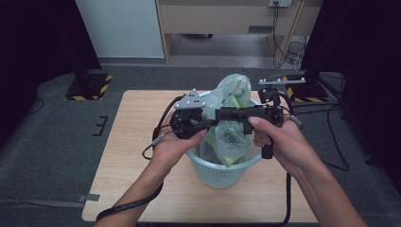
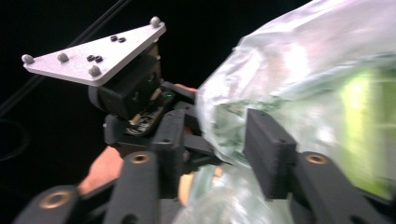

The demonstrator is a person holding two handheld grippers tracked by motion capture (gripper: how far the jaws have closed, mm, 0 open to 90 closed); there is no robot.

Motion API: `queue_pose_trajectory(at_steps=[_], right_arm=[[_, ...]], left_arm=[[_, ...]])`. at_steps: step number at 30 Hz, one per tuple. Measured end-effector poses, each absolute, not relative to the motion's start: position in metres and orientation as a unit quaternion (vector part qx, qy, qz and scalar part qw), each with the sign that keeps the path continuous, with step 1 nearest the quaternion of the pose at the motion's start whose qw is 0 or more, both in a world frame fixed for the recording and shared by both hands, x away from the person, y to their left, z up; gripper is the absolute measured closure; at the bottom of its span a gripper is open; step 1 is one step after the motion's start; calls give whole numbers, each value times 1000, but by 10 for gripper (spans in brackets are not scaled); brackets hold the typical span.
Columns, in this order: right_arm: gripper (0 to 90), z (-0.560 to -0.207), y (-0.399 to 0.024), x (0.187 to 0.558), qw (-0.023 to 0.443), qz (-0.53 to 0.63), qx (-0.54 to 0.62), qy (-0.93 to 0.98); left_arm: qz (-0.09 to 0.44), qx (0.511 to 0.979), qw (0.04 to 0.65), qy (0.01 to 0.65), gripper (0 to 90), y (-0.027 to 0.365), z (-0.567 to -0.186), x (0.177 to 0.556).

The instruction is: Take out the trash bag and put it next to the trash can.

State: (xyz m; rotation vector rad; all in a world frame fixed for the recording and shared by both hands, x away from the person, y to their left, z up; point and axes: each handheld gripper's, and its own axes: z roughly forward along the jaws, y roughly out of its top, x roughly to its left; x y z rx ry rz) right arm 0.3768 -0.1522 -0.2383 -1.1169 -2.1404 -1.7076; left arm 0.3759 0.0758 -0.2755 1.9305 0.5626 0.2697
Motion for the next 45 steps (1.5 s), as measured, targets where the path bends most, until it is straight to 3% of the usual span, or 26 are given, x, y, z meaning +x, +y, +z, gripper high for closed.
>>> queue_pose_trajectory(at_steps=[2,4,5,9,14,19,23,34,38,40,42,45], right_arm=[[466,-238,-157,378,74,-580,-379,-717],[438,-238,-158,378,69,-582,-379,-716],[374,-238,-163,381,46,-585,-386,-712],[310,-243,-166,385,30,-589,-401,-701],[228,-250,-158,391,57,-589,-411,-694],[221,-253,-148,393,88,-591,-405,-692],[310,-254,-144,394,89,-585,-402,-699],[797,-256,-141,395,91,-580,-384,-713],[874,-254,-143,396,89,-582,-381,-713],[880,-253,-145,396,89,-589,-379,-708],[881,-249,-148,396,99,-600,-381,-696],[881,-243,-151,395,110,-611,-380,-686]], left_arm=[[117,805,529,241,895,79,-275,377],[116,804,530,242,895,81,-273,378],[116,804,531,242,895,83,-272,378],[122,803,534,237,895,83,-267,376],[124,810,532,215,894,75,-264,372],[119,818,523,206,895,70,-266,371],[110,820,520,211,895,70,-270,373],[102,820,520,214,882,69,-271,374],[102,817,525,213,821,69,-272,372],[111,812,529,219,722,70,-274,371],[119,811,524,230,523,69,-275,371],[123,804,528,244,333,71,-278,374]])
